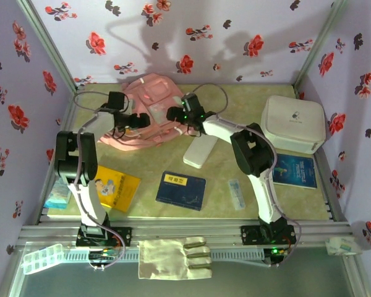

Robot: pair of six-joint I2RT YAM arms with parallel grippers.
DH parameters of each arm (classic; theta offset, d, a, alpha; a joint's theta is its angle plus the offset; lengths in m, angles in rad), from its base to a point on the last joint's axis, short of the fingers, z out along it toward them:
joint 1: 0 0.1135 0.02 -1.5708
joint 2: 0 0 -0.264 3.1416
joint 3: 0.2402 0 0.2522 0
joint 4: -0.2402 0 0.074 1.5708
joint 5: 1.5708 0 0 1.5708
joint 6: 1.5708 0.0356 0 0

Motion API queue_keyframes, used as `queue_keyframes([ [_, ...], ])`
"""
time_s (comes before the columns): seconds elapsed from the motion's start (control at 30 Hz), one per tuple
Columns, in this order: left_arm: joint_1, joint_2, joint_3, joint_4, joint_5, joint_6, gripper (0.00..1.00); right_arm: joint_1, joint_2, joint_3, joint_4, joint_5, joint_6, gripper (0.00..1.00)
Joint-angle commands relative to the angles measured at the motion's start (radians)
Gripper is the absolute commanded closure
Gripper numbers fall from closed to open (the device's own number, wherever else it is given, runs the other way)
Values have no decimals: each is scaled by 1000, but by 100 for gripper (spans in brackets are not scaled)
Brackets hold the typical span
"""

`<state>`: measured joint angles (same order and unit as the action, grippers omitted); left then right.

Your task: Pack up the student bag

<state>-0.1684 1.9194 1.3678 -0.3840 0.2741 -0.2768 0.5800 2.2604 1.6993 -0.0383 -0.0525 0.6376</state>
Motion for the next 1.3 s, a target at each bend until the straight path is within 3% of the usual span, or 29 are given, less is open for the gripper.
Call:
queue_keyframes([
  [0.0,-72,-6,67,-180,33,89,10,-38,73,117,-182,39,-67,15],
  [0.1,-111,9,180,-304,-41,160,11,-38,46,174,-249,51,-84,15],
  [0.27,-108,-34,246,-372,-156,194,9,-42,-127,10,-221,58,1,15],
  [0.5,-24,61,313,-367,-131,159,13,-3,-205,-197,-71,-110,171,20],
  [0.73,-21,170,338,-361,-96,87,21,27,-80,-113,-49,-132,191,29],
  [1.1,-143,12,83,-352,-3,94,27,-20,95,87,-97,-95,91,32],
  [1.27,-208,-28,82,-351,-64,142,26,-48,146,218,-154,-213,135,31],
])
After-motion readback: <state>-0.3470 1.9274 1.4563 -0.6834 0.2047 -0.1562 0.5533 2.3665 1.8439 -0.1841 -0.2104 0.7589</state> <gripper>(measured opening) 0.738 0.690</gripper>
